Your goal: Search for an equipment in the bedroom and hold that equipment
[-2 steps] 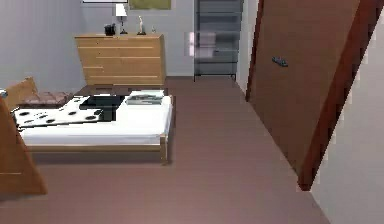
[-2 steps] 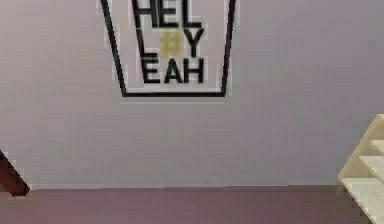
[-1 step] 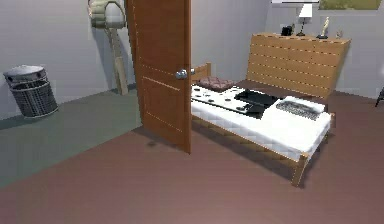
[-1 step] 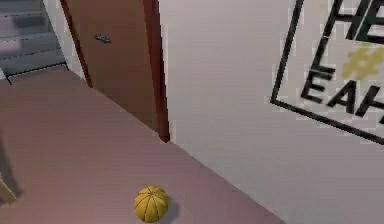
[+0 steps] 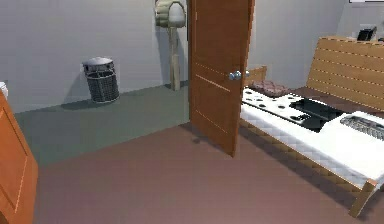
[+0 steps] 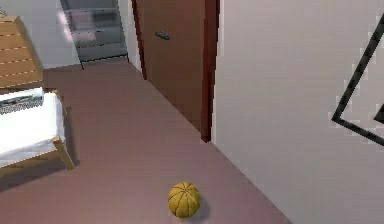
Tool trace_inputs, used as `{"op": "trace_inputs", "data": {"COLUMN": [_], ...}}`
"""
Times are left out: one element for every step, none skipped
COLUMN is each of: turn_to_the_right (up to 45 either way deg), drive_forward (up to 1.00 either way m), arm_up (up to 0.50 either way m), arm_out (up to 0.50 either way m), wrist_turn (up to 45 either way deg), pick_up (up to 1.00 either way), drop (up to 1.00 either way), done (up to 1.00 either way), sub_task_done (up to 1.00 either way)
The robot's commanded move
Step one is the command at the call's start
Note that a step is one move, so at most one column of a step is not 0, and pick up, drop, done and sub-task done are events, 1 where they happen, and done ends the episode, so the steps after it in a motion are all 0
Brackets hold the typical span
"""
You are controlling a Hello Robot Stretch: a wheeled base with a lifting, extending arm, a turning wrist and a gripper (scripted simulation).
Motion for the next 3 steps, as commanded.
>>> {"op": "trace_inputs", "data": {"turn_to_the_right": [0.0, 0.0, 0.0], "drive_forward": [0.0, 0.0, 0.0], "arm_up": [0.18, 0.0, 0.0], "arm_out": [0.0, 0.44, 0.0], "wrist_turn": [0.0, 0.0, 45.0], "pick_up": [0.0, 0.0, 0.0], "drop": [0.0, 0.0, 0.0], "done": [0.0, 0.0, 0.0], "sub_task_done": [0.0, 0.0, 0.0]}}
